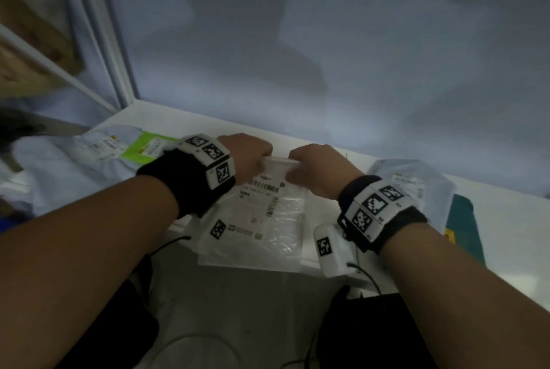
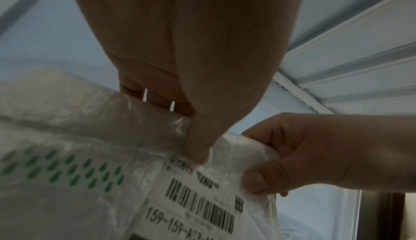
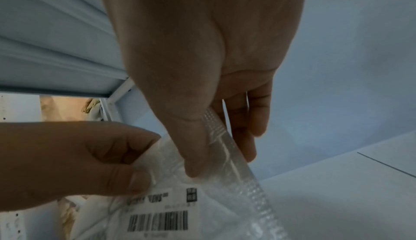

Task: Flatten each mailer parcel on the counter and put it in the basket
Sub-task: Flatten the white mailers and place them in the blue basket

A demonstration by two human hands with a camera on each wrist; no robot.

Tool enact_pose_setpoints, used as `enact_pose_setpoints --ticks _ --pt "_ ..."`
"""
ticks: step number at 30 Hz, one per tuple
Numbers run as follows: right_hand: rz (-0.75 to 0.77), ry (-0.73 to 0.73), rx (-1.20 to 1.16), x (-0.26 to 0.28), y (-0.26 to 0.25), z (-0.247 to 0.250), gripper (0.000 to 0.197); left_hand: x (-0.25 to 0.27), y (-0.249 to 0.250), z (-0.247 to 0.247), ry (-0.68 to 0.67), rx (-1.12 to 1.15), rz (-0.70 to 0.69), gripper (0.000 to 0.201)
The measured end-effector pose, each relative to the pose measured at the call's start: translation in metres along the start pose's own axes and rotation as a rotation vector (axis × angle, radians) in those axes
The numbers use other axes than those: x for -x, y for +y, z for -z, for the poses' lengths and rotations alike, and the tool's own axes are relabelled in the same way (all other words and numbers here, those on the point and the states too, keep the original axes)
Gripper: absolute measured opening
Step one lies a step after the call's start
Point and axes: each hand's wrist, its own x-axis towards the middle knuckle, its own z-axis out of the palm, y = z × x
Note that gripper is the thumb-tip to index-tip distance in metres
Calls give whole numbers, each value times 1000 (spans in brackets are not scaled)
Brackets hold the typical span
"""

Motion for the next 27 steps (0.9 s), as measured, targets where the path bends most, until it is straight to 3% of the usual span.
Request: enact_pose_setpoints --ticks 4,7,9,11,19,23,27 --pt "32 51 -39 -9 -12 -2 28 -6 3 3 9 33 -25 17" --pt "64 73 -50 -9 -15 4 12 -8 7 6 51 16 -43 25" --pt "91 64 -37 -7 -12 7 4 -9 9 7 64 -4 -60 20" --pt "113 70 8 -7 -10 8 8 -9 9 8 87 0 -71 15" --pt "137 161 15 -10 -9 7 11 -9 3 7 169 72 -63 25" --pt "148 156 -28 -9 -3 12 8 -6 4 7 148 90 -54 6" --pt "110 211 -86 -8 1 18 7 -4 1 12 178 84 -27 8"
